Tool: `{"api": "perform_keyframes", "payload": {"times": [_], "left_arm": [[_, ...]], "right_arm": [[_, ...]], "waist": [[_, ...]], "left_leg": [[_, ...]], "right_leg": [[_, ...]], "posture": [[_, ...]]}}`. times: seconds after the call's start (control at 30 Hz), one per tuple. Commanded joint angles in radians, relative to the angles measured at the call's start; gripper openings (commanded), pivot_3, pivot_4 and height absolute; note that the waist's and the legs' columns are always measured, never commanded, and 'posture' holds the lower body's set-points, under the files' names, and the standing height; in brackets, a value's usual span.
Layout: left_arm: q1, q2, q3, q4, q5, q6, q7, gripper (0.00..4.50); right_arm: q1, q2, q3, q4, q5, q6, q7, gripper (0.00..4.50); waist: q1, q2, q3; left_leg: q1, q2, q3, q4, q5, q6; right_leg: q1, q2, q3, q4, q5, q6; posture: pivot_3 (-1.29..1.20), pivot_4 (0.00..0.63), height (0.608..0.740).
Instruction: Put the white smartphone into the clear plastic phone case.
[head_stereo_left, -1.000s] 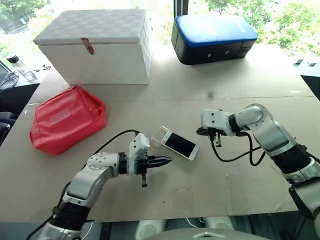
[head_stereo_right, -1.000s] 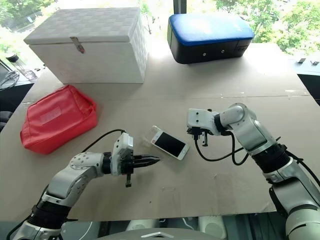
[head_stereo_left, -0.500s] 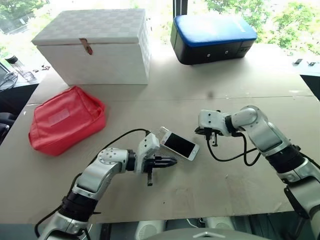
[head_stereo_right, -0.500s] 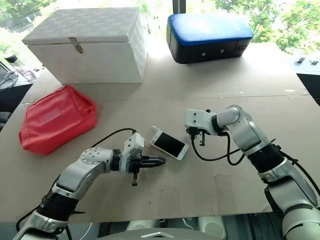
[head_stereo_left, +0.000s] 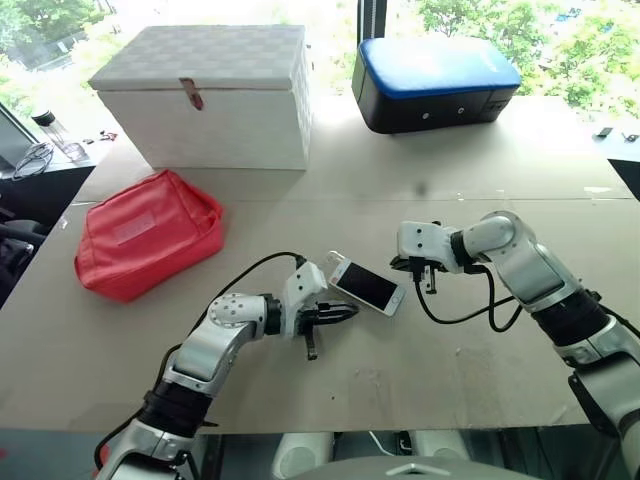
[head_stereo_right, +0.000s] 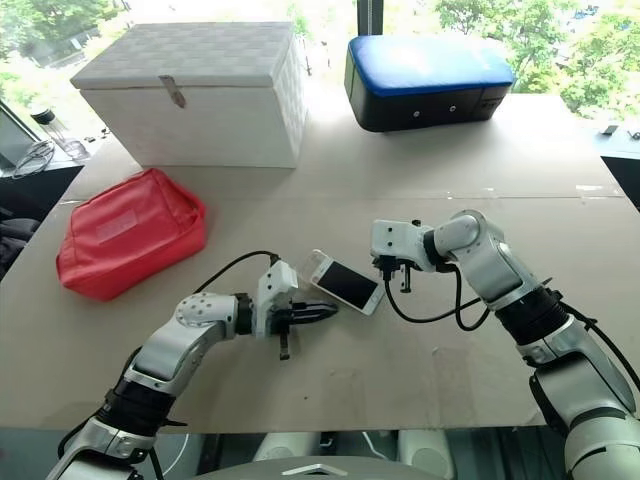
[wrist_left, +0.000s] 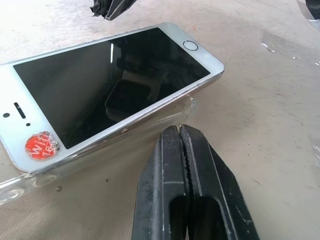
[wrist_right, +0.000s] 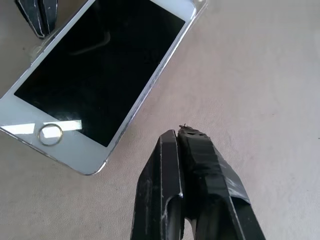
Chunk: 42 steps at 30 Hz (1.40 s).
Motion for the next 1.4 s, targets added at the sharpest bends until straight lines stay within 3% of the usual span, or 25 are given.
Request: {"api": "perform_keyframes", "payload": {"times": [0.03, 0.43, 0.83, 1.17, 1.27, 1.4], "left_arm": [[-0.013, -0.023, -0.029, 0.032, 0.025, 0.027, 0.022, 0.03], [-0.027, -0.058, -0.040, 0.020, 0.034, 0.058, 0.025, 0.03], [-0.041, -0.100, -0.050, 0.002, 0.038, 0.110, 0.049, 0.03], [-0.056, -0.112, -0.037, -0.024, 0.032, 0.142, 0.063, 0.03], [-0.012, -0.095, 0.030, -0.112, -0.039, 0.154, 0.053, 0.03], [0.123, -0.030, 0.226, -0.290, -0.193, 0.233, 0.079, 0.03]], "right_arm": [[-0.036, -0.001, -0.015, 0.010, -0.011, -0.028, -0.007, 0.00], [-0.107, 0.022, 0.016, 0.160, -0.037, -0.110, 0.043, 0.00], [-0.069, 0.008, 0.026, 0.074, -0.015, -0.108, 0.132, 0.00], [-0.091, 0.020, -0.003, 0.124, -0.043, -0.138, 0.054, 0.00], [-0.140, 0.026, -0.049, 0.161, -0.037, -0.121, 0.005, 0.00], [-0.151, 0.068, -0.110, 0.080, 0.043, -0.029, -0.009, 0.00]], "waist": [[0.004, 0.000, 0.000], [0.002, 0.000, 0.000], [0.003, 0.000, 0.000], [0.001, 0.000, 0.000], [-0.001, 0.000, 0.001], [-0.017, -0.002, 0.004]], "left_leg": [[0.000, 0.000, 0.000, 0.000, 0.000, 0.000], [0.000, 0.000, 0.000, -0.001, 0.000, 0.000], [0.000, 0.000, 0.000, -0.001, 0.000, 0.000], [0.000, 0.000, 0.000, -0.001, 0.000, 0.000], [-0.001, 0.000, 0.000, -0.002, 0.000, 0.000], [-0.004, 0.001, 0.000, -0.005, 0.000, -0.001]], "right_leg": [[0.000, 0.000, 0.000, 0.000, 0.000, 0.000], [0.000, 0.000, 0.000, 0.000, 0.002, 0.003], [0.000, 0.000, 0.000, 0.000, 0.000, 0.000], [0.000, -0.001, 0.000, -0.001, 0.000, 0.000], [0.000, -0.001, 0.001, -0.001, 0.000, 0.000], [-0.005, -0.004, 0.001, -0.001, 0.002, 0.003]], "posture": [[0.00, 0.150, 0.740], [0.00, 0.150, 0.740], [0.00, 0.150, 0.740], [0.00, 0.150, 0.740], [0.00, 0.150, 0.740], [0.00, 0.150, 0.740]]}}
